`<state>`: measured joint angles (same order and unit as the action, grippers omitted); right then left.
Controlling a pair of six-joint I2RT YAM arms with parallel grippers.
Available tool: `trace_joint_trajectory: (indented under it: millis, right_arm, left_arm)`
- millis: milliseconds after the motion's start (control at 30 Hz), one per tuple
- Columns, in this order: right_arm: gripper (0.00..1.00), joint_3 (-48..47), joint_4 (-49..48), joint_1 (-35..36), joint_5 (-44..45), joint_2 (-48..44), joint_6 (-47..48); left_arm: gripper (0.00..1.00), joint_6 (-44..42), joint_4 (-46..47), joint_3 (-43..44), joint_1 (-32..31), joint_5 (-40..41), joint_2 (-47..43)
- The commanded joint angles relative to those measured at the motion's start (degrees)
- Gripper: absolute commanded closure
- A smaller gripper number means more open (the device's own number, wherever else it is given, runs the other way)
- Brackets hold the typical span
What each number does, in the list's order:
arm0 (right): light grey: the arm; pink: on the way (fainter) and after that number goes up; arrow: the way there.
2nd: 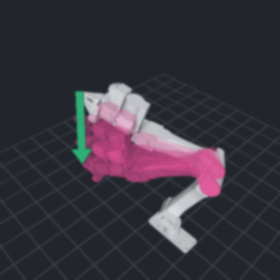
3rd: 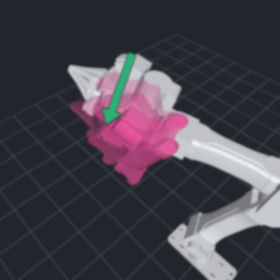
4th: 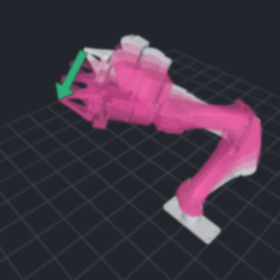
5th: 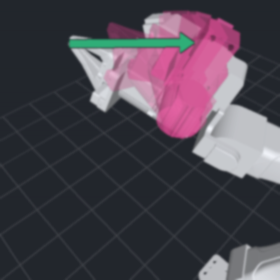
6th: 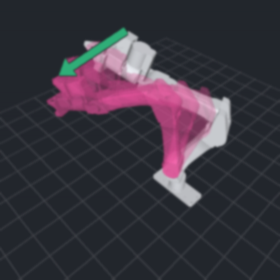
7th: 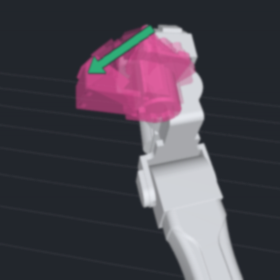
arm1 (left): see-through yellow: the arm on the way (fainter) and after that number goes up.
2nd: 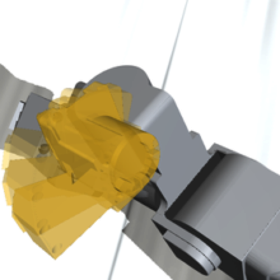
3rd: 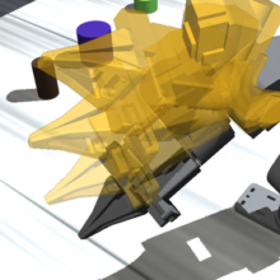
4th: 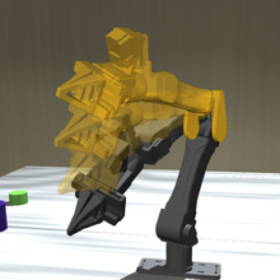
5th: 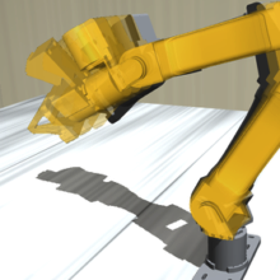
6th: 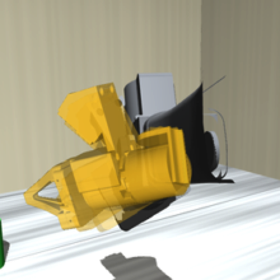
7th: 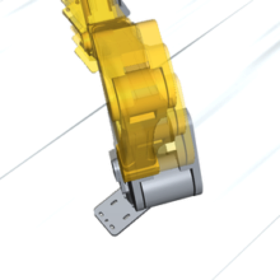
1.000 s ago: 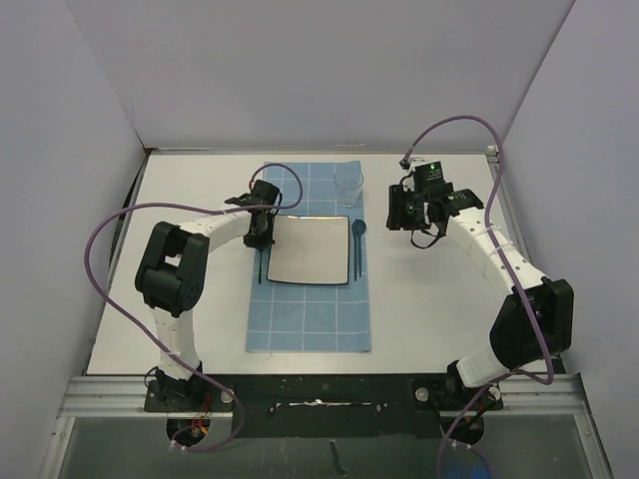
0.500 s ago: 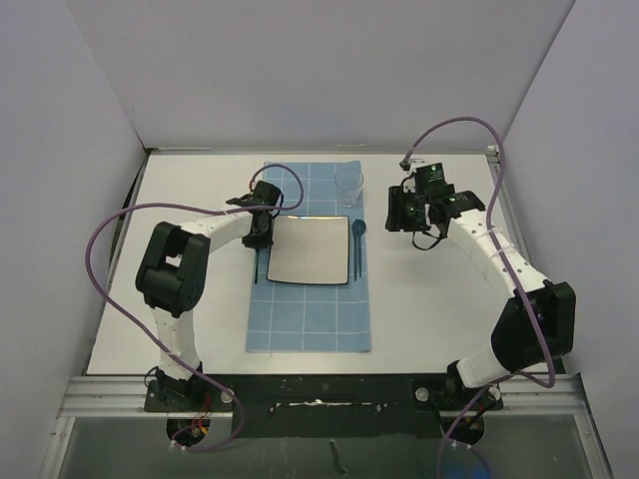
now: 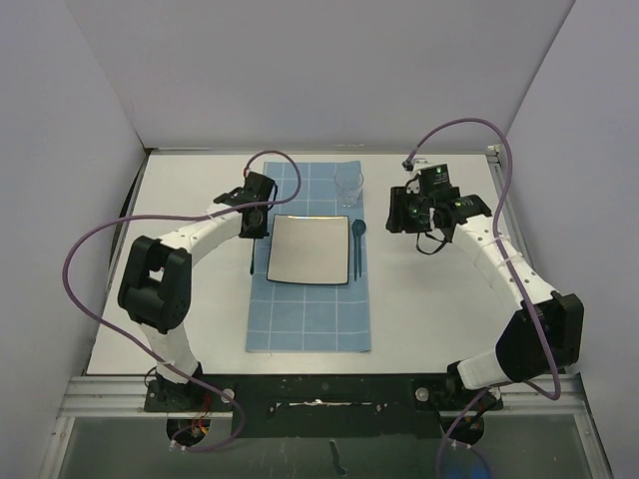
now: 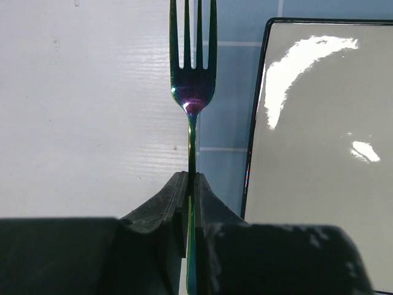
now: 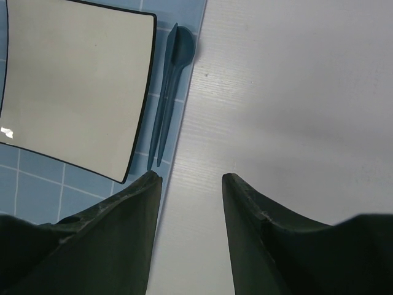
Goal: Set the dinner table for one person
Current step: Adjust the fork on the napkin.
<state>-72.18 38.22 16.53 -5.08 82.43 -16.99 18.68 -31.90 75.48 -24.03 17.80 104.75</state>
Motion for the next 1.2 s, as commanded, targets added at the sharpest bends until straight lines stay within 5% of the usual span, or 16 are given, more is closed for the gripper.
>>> trace_joint_trajectory:
  millis: [0, 1167]
  right_arm:
    - [0.55, 0.16, -1.12, -0.25, -0.81, -2.91, -0.43]
    - [0.55, 0.38, -0.7, -2.73, -0.45, -1.69, 1.44]
  left_arm:
    - [0.97, -0.34, 0.86, -0.54, -0.49, 0.15, -4.37]
    - [1.0, 1.66, 4.77, 2.86, -0.84, -4.38, 6.6]
